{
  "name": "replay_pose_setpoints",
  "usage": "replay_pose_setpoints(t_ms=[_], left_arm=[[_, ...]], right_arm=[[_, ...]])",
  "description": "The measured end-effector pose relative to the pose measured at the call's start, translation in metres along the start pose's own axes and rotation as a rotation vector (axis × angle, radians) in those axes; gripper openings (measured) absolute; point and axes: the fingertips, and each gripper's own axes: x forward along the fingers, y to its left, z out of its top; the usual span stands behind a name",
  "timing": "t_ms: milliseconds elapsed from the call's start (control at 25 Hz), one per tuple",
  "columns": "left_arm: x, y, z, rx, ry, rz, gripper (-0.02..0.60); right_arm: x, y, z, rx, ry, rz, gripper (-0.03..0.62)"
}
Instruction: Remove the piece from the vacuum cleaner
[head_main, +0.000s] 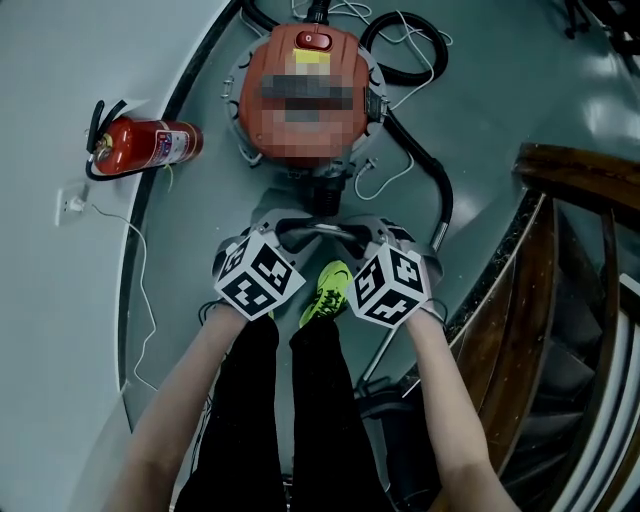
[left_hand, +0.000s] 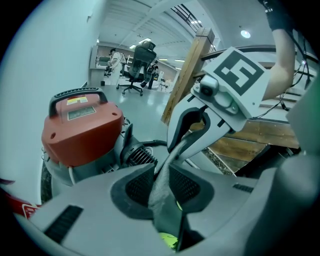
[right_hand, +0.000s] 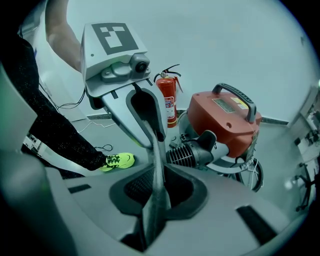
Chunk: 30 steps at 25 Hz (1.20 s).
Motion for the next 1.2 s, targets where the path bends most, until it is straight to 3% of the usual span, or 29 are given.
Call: replay_pose_setpoints(t_ms=[520, 1200], left_arm=[[-0.027, -0.041, -0.024, -0.011, 0.027, -0.013, 0.094], [-0.029, -0.05, -0.043, 0.042, 0.022, -0.001, 0.094]], right_arm=[[-0.012, 0.055, 0.004, -0.012, -0.015, 0.034, 0.055], [-0.002, 0.072, 0.003, -0.015, -0.021, -0.017, 0.055]])
